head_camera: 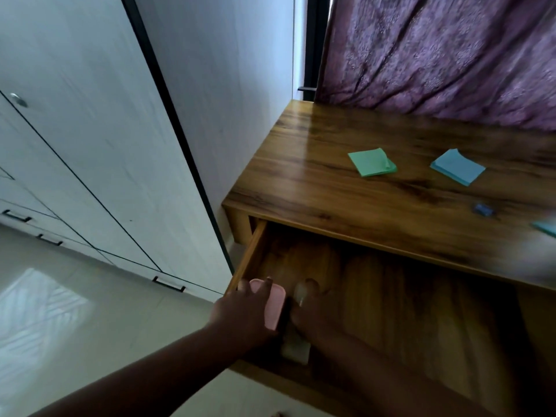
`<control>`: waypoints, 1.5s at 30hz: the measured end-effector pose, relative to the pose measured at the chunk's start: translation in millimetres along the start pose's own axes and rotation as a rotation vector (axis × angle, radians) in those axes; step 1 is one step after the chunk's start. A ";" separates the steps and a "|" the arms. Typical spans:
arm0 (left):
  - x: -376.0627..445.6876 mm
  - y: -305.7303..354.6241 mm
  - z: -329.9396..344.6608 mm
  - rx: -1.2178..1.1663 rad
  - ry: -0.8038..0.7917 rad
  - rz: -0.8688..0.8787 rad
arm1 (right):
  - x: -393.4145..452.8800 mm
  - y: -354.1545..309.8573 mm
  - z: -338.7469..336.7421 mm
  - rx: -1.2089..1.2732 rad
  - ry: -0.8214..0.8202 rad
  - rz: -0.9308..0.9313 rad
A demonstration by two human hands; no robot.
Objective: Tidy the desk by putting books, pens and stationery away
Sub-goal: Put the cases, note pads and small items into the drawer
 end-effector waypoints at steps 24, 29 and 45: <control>259.6 181.9 -191.4 0.110 0.317 0.362 | 115.5 70.5 -357.4 -0.257 0.456 -0.033; 315.4 179.6 -175.9 0.140 0.247 0.252 | 175.4 99.7 -376.7 -0.367 0.405 0.021; 257.7 166.1 -113.8 0.082 0.153 0.352 | 185.8 54.2 -288.1 -0.484 0.213 -0.114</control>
Point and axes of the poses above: each hand's wrist, its own x-axis towards the middle knuckle, its own z-axis out of the palm, y = z × x, the point moved 9 cm from there along x, towards the middle knuckle, and after that the axes turned 10 degrees about z, right-handed, at the moved point
